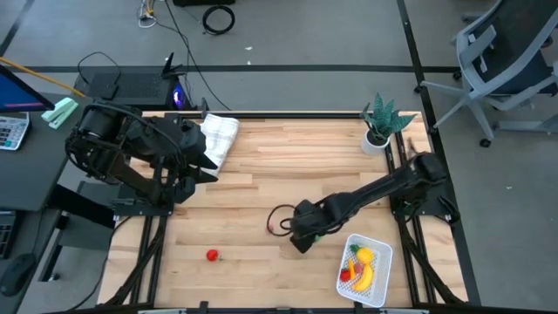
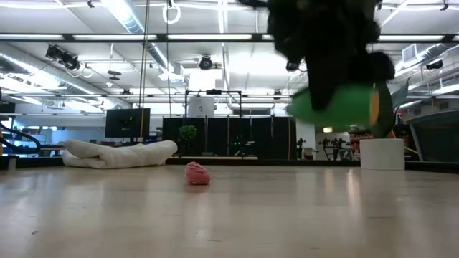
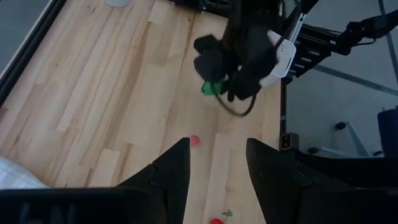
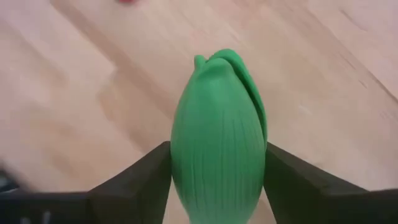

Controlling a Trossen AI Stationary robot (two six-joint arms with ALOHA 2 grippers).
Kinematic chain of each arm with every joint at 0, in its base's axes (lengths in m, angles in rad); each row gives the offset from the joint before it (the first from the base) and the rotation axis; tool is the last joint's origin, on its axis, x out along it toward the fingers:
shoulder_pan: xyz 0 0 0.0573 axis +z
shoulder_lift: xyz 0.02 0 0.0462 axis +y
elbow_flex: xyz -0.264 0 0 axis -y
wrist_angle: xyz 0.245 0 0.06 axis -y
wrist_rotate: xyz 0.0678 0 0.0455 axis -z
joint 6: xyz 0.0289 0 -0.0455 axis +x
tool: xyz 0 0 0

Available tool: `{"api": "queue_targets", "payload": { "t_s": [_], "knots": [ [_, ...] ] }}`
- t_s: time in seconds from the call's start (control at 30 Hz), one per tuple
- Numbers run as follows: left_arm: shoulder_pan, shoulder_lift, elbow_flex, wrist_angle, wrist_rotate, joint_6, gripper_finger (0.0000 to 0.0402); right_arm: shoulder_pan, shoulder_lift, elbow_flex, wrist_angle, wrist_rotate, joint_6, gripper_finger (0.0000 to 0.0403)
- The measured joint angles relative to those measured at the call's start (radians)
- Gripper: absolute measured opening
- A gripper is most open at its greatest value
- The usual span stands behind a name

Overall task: Pick and placing Produce into tupperware
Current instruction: Put the green corn into the white basket

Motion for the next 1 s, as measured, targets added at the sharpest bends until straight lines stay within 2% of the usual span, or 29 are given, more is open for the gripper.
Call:
{"api": "queue_targets", "payload": {
  "t_s": [0.23, 0.37, 0.5, 0.63, 0.73, 0.87, 1.0],
  "knots": [
    [0.0, 0.0, 0.0, 0.0, 0.0, -0.002, 0.0162, 0.062, -0.21, 0.001, -0.179, 0.0, 0.201, 0.0211],
    [0.0, 0.0, 0.0, 0.0, 0.0, -0.003, 0.0162, 0.158, -0.327, 0.001, -0.285, -0.068, 0.387, 0.0218],
    [0.0, 0.0, 0.0, 0.0, 0.0, -0.003, 0.0162, 0.296, -0.382, 0.001, -0.298, -0.123, 0.595, 0.0218],
    [0.0, 0.0, 0.0, 0.0, -0.008, -0.002, 0.0162, 0.43, -0.353, 0.001, -0.297, -0.127, 0.718, 0.0219],
    [0.0, 0.0, 0.0, 0.0, -0.011, 0.017, 0.0162, 0.484, -0.305, 0.001, -0.264, -0.145, 0.794, 0.0225],
    [0.0, 0.0, 0.0, 0.0, -0.022, 0.025, 0.0162, 0.501, -0.236, 0.001, -0.162, -0.147, 0.785, 0.0229],
    [0.001, 0.0, 0.0, 0.0, -0.037, 0.024, 0.0162, 0.5, -0.161, 0.001, -0.159, -0.149, 0.717, 0.0227]
  ]
}}
